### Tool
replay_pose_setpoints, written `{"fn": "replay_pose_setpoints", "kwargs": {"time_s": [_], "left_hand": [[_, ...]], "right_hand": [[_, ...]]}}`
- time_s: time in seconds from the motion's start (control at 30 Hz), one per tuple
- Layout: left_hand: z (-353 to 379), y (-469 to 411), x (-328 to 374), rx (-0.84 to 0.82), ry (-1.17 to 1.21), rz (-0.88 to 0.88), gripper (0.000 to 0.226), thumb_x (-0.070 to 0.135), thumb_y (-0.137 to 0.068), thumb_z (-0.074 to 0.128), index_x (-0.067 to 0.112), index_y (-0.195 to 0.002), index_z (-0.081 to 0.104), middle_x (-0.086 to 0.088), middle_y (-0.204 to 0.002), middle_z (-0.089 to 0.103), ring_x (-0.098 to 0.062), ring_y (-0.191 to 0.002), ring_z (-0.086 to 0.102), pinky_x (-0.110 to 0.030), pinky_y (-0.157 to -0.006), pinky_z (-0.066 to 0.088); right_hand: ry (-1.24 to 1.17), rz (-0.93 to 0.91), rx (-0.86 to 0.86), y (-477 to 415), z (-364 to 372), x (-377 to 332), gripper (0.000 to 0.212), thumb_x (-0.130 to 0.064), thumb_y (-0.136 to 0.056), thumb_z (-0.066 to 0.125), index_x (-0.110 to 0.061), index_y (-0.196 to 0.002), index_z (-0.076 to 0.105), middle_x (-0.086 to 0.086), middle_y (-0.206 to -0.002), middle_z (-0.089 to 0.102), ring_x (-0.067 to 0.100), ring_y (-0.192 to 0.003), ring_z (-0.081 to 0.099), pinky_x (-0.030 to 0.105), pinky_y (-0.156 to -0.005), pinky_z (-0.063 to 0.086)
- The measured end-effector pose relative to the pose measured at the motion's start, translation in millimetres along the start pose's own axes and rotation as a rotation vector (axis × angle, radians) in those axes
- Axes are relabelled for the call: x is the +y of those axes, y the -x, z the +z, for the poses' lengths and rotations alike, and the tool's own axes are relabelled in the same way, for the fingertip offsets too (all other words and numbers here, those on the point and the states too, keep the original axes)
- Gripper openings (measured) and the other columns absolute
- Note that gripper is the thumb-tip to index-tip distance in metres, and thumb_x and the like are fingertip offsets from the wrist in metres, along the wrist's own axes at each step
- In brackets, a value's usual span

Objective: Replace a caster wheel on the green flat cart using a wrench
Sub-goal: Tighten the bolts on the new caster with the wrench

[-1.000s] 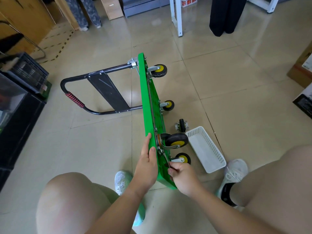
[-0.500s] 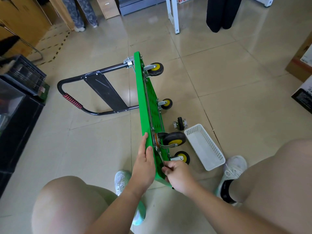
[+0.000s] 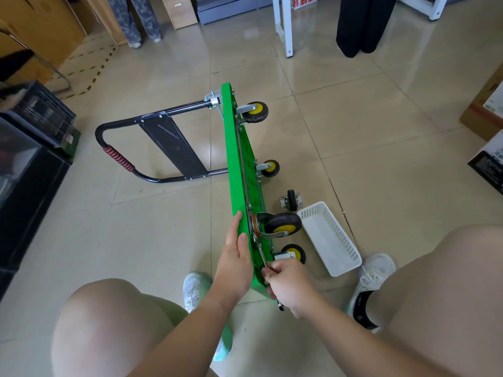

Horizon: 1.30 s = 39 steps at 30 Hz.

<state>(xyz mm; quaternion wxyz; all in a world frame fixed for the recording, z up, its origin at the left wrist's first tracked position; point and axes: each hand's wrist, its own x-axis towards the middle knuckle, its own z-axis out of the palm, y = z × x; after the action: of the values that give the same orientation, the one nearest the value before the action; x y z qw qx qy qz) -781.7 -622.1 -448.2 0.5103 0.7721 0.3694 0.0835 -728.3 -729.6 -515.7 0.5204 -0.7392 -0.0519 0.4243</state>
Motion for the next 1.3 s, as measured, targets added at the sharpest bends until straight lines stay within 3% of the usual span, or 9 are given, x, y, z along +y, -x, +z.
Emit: {"fn": "replay_pose_setpoints", "kwargs": {"time_s": [0.07,0.17,0.63,0.83,0.9,1.03,1.1,1.2,1.3], "left_hand": [[-0.7,-1.0,-1.1,-0.001,0.004,-0.006,0.046,0.026,-0.114,0.030,0.051,-0.153,0.028,0.003,-0.149,0.051,-0.008,-0.123,0.052,-0.002,-0.097,0.036],[-2.6,0.0,1.5,-0.017,-0.005,-0.001,0.047,0.027,-0.114,0.029,0.051,-0.154,0.025,0.019,-0.145,0.039,0.011,-0.121,0.039,0.008,-0.087,0.026],[-3.3,2.3,2.1,-0.050,-0.046,0.010,0.050,0.035,-0.113,0.030,0.054,-0.158,0.020,0.026,-0.148,0.034,-0.010,-0.140,0.043,-0.022,-0.108,0.031],[-9.2,-0.3,2.4,-0.084,-0.113,-0.017,0.053,0.048,-0.109,0.038,0.064,-0.154,0.015,-0.021,-0.144,0.059,-0.041,-0.123,0.062,-0.046,-0.102,0.050],[-11.2,-1.8,2.2,-0.093,-0.102,-0.018,0.054,0.045,-0.109,0.041,0.061,-0.155,0.017,-0.026,-0.137,0.062,-0.036,-0.113,0.067,-0.040,-0.093,0.053],[-12.1,-11.1,-3.9,-0.109,-0.004,0.036,0.053,0.034,-0.109,0.047,0.050,-0.155,0.026,0.006,-0.145,0.052,0.020,-0.090,0.060,-0.001,-0.073,0.042],[-14.4,-18.0,-6.7,-0.123,0.060,0.050,0.051,0.029,-0.108,0.051,0.054,-0.148,0.032,0.013,-0.148,0.048,0.022,-0.102,0.057,-0.009,-0.089,0.046],[-19.5,-31.2,-7.3,-0.174,0.093,0.032,0.050,0.030,-0.106,0.056,0.062,-0.139,0.037,0.010,-0.146,0.051,-0.004,-0.109,0.068,-0.041,-0.101,0.055],[-22.1,-45.4,-0.8,-0.196,0.076,0.045,0.050,0.038,-0.105,0.055,0.067,-0.139,0.034,0.013,-0.154,0.041,0.003,-0.124,0.058,-0.037,-0.110,0.047]], "right_hand": [[-0.007,-0.004,-0.017,1.6,-1.0,-0.7,0.029,-0.023,-0.093,0.063,-0.021,-0.065,0.070,-0.002,-0.057,0.056,0.024,-0.055,0.051,0.037,-0.056,0.045],[-0.058,-0.014,-0.050,5.7,-4.8,-3.1,0.023,-0.016,-0.095,0.063,-0.015,-0.075,0.073,0.003,-0.061,0.058,0.022,-0.055,0.054,0.039,-0.058,0.049],[-0.163,0.056,-0.028,12.7,-28.2,1.2,0.012,-0.010,-0.098,0.063,-0.010,-0.104,0.073,0.004,-0.080,0.070,0.012,-0.056,0.059,0.028,-0.058,0.055],[-0.310,0.116,0.084,13.8,-38.8,4.8,0.008,-0.009,-0.095,0.067,-0.010,-0.091,0.074,0.006,-0.075,0.069,0.018,-0.057,0.060,0.035,-0.061,0.058],[-0.376,0.127,0.143,14.2,-45.1,4.1,0.008,-0.008,-0.095,0.067,-0.008,-0.092,0.074,0.006,-0.073,0.068,0.019,-0.056,0.059,0.033,-0.057,0.057],[-0.384,0.137,0.256,2.4,-62.9,2.8,0.008,-0.013,-0.094,0.068,-0.007,-0.094,0.074,0.006,-0.072,0.070,0.021,-0.058,0.062,0.033,-0.056,0.052],[-0.407,0.153,0.323,-10.2,-73.5,4.5,0.011,-0.016,-0.094,0.069,-0.007,-0.090,0.074,0.009,-0.070,0.069,0.022,-0.058,0.062,0.033,-0.056,0.049],[-0.423,0.169,0.440,-29.5,-88.3,8.0,0.015,-0.016,-0.095,0.068,-0.007,-0.083,0.072,0.008,-0.066,0.069,0.024,-0.060,0.062,0.035,-0.062,0.049],[-0.434,0.234,0.486,-60.8,-106.1,18.0,0.016,-0.010,-0.095,0.066,-0.003,-0.080,0.068,0.010,-0.066,0.066,0.026,-0.058,0.060,0.038,-0.063,0.049]]}}
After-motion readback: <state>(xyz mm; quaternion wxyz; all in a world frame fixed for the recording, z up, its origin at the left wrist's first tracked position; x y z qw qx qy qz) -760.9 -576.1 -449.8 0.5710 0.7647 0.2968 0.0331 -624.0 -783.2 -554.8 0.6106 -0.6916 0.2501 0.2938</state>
